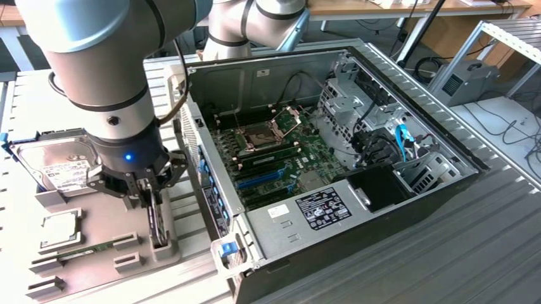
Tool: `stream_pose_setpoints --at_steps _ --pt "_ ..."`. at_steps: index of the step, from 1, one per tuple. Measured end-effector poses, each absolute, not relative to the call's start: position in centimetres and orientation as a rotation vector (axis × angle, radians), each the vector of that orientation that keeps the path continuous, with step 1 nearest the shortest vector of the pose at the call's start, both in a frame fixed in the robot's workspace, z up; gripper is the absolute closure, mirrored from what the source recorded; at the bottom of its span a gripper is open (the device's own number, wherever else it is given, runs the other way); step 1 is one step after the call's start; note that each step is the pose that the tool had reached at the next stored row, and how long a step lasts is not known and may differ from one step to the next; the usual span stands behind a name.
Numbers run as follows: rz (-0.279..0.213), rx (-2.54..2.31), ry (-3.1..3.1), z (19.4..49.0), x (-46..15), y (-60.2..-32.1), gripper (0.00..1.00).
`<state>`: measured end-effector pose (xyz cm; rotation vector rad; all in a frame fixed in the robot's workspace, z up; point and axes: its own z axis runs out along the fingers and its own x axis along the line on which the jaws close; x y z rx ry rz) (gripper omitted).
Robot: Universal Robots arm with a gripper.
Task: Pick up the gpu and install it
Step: 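Pick up the gpu and move the gpu toward the slot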
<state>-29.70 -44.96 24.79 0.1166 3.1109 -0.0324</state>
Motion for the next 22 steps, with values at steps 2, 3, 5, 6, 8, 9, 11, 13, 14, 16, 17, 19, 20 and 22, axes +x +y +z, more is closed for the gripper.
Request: stream_pose_setpoints --at_steps 2,3,5,6,8,9,11,13,14,16,17,19,20,22 --pt "-0.032 0.117 3.111 24.9 -29.7 -45.0 0.74" --pt "-0.032 0.117 3.111 25.0 -29.7 -45.0 0.74" --pt "-0.032 0.117 3.111 25.0 -29.7 -45.0 0.74" --pt "-0.032 0.117 3.111 25.2 -29.7 -45.0 0.74" --pt "-0.032 0.117 3.111 25.3 -29.7 -45.0 0.74" --pt "-0.032 0.117 3.111 25.4 -29.7 -45.0 0.74" --pt "-0.032 0.117 3.111 25.5 -29.7 -45.0 0.74" --pt "-0.032 0.117 3.111 25.6 -29.7 -45.0 0.74" --pt "-0.032 0.117 3.111 25.7 -29.7 -45.0 0.74" --pt "-0.032 0.117 3.111 25.8 -29.7 -45.0 0.74" --pt "-0.032 0.117 3.111 25.9 -29.7 -45.0 0.74" --pt "-0.032 0.117 3.111 26.0 -29.7 -45.0 0.74" --pt "-0.032 0.117 3.111 26.1 -29.7 -45.0 0.74" --pt "-0.032 0.117 3.111 26.2 -29.7 -45.0 0.74"
